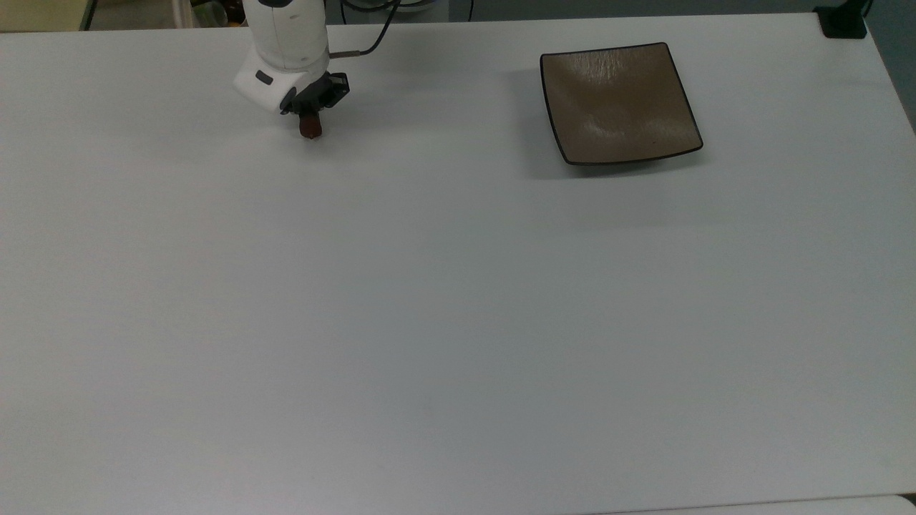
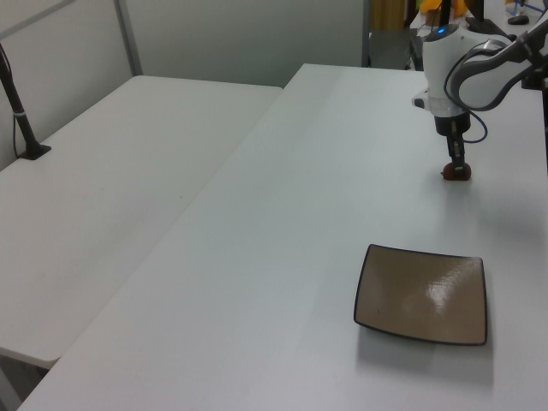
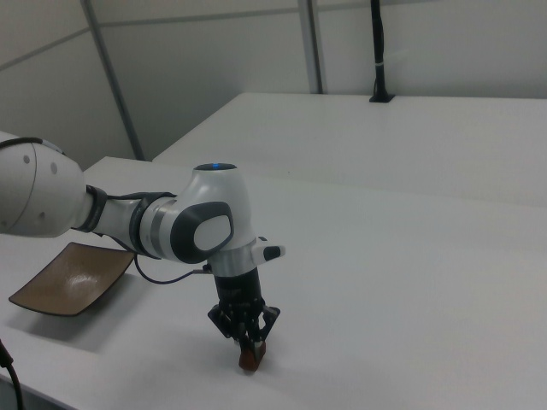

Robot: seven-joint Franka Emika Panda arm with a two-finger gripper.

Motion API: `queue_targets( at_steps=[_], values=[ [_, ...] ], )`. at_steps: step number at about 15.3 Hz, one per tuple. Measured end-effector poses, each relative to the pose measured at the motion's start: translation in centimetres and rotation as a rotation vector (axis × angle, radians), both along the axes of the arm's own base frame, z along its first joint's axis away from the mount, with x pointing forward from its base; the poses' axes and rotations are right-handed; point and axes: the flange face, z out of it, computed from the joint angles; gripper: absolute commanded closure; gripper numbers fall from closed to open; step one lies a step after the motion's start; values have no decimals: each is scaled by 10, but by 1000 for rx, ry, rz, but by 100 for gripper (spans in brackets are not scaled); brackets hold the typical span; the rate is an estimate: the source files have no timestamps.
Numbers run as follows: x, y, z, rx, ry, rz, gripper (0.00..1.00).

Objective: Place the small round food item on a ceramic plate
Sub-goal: 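Close the gripper around the reddish-brown food item, then lift the food item and carry it toward the square brown plate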

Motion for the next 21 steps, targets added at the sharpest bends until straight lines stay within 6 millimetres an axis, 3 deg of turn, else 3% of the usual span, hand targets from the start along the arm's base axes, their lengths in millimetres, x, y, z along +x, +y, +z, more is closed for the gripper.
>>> queue_targets(
  at_steps=[5, 8, 11, 17, 21],
  values=[
    [1, 1, 9, 2, -20, 1, 82],
    [1, 6, 31, 7, -31, 7, 82],
    [7, 25, 83, 7, -18, 33, 82],
    [19, 90, 187, 78, -15, 84, 82],
    [17, 127, 242, 142, -17, 118, 82]
  ],
)
